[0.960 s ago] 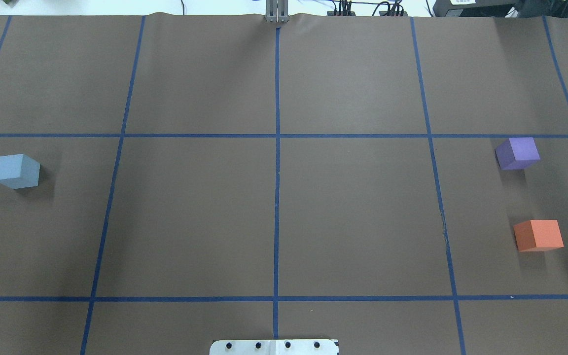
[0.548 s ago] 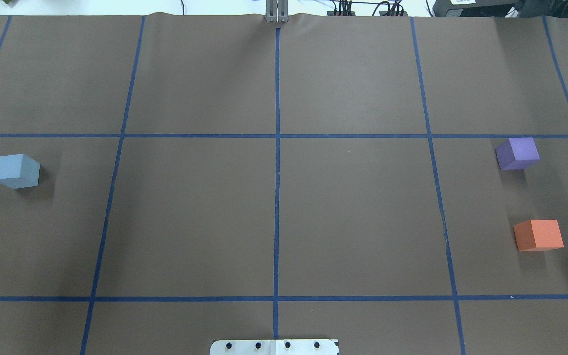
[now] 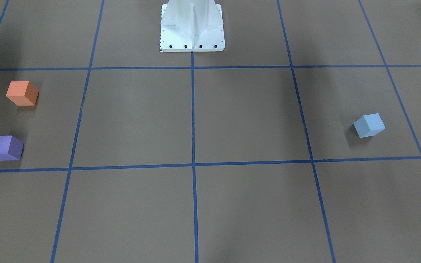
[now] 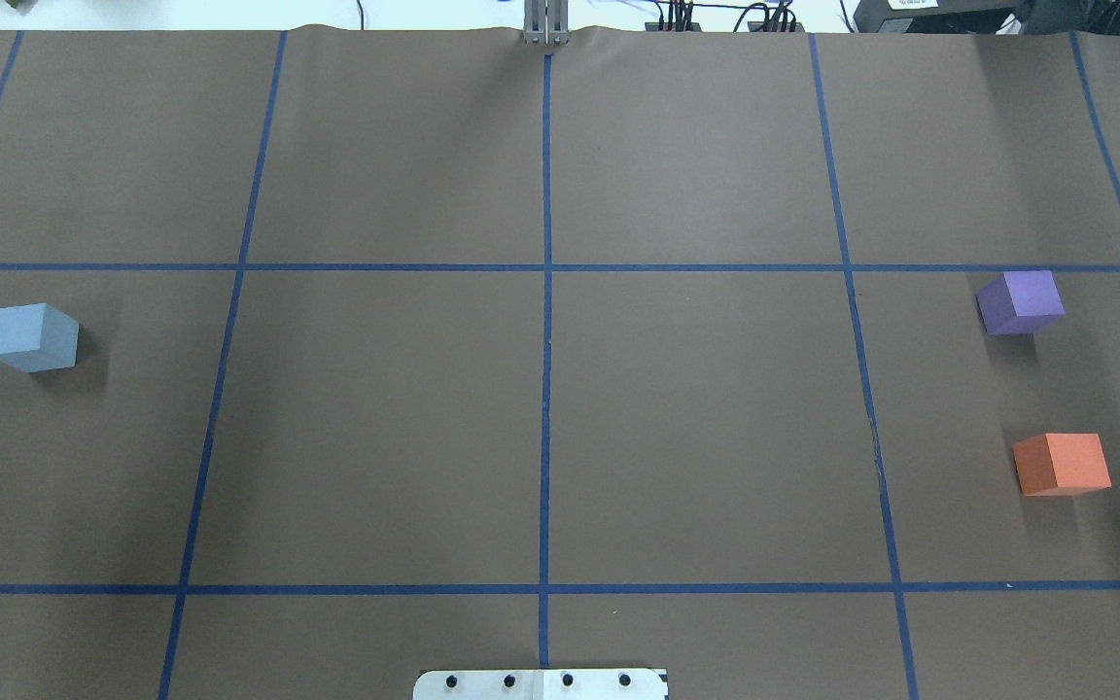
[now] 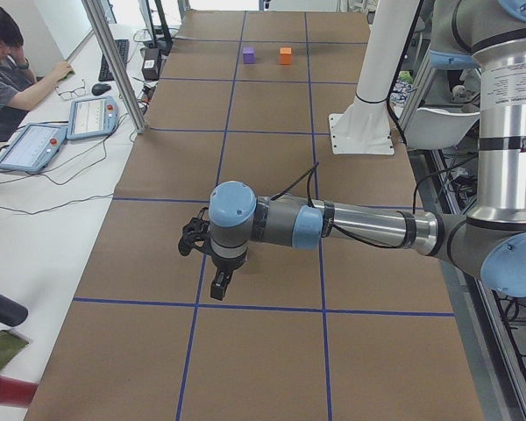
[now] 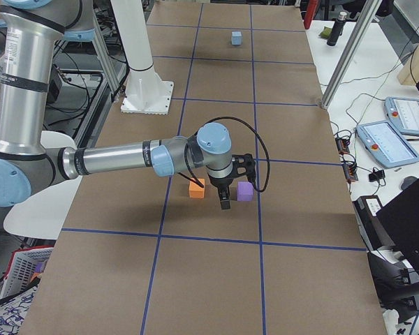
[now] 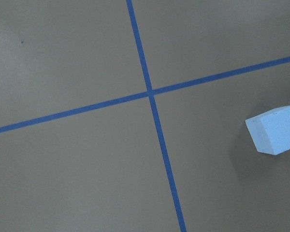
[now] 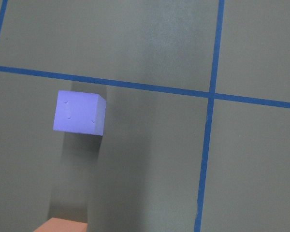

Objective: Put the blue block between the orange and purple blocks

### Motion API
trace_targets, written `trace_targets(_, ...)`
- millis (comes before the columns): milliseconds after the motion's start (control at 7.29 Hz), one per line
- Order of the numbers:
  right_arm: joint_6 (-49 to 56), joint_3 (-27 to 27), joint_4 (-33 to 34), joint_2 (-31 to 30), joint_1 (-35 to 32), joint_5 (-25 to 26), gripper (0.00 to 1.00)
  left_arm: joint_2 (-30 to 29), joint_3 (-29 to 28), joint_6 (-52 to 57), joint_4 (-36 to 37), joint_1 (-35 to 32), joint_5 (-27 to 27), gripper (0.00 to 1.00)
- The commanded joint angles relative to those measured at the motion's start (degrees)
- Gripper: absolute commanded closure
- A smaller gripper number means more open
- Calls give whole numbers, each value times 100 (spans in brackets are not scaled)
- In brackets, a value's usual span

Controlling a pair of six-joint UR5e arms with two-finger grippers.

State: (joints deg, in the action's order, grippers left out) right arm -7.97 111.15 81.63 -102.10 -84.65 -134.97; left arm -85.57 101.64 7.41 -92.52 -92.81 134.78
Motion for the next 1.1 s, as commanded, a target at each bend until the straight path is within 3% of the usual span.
trace_targets(0,-3,21,-7,6,36,-3,0,-22,-109,-801,-596,200,13,0)
trace_targets(137,-3,21,-7,6,45,-3,0,5,-205,-846,-1122,437,13,0)
trace_targets(411,-3,21,-16,6,62,-3,0,-56,-478,-985,-1198,1323,-30,0)
trace_targets(960,-3,12,-7,6,71,-3,0,-170,-593,-3922,-2119,2247,-66,0)
